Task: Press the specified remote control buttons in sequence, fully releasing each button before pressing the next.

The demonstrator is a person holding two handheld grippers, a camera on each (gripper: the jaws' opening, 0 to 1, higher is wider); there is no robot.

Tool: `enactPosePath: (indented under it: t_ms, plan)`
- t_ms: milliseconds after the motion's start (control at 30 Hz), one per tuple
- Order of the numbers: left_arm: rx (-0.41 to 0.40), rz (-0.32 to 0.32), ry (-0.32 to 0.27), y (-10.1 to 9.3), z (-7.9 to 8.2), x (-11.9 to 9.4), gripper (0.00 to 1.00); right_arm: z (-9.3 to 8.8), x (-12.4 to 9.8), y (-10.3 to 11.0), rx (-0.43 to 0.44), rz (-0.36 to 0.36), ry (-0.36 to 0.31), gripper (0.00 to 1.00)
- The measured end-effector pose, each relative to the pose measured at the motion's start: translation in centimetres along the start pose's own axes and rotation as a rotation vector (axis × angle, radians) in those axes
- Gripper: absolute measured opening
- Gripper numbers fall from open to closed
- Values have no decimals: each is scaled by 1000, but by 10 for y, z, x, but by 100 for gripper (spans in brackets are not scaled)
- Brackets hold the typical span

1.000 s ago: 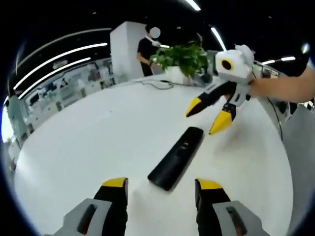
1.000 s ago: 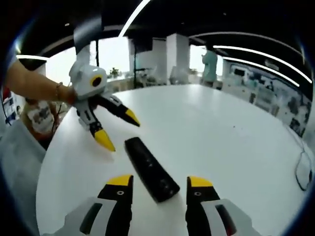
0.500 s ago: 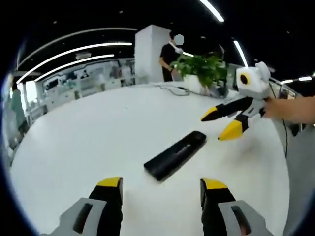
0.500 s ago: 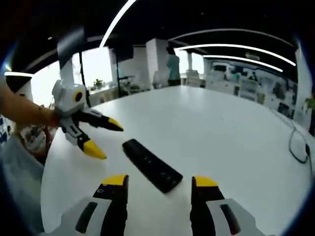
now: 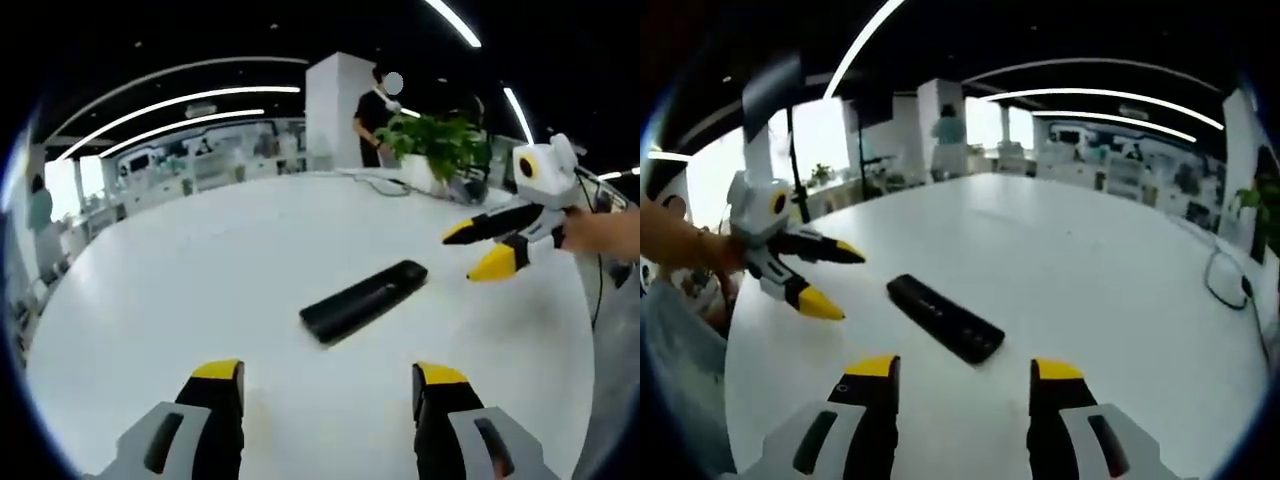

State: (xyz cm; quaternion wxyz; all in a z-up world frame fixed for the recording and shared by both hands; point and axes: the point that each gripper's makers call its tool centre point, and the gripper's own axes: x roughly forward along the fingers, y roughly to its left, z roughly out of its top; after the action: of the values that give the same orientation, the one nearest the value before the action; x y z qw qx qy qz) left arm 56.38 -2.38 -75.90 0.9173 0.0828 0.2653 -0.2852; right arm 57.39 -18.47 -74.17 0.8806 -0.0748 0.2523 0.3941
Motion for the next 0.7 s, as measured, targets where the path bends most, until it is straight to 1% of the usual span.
enactPosePath:
  t_ms: [167, 267, 367, 400, 467, 533, 700]
  plan:
    - [8, 9, -2, -4, -1, -7, 70, 2, -7, -2, -5, -23, -4, 48]
    - [12, 8, 1, -11, -2, -11, 70, 0, -13, 0, -1, -36, -1, 47]
    - [15, 11, 1, -12, -4, -16, 70, -3, -17, 0, 7, -45, 1, 46]
    - [14, 14, -2, -11, -4, -17, 70, -4, -19, 1, 18, -45, 0, 46]
    - [5, 11, -16, -16, -3, -21, 70, -7, -22, 3, 42, -45, 4, 46]
    - [3, 14, -17, -20, -3, -25, 71, -9, -26, 6, 56, -50, 10, 47]
    - [2, 23, -34, -26, -1, -33, 72, -12, -35, 11, 45, -59, 27, 46]
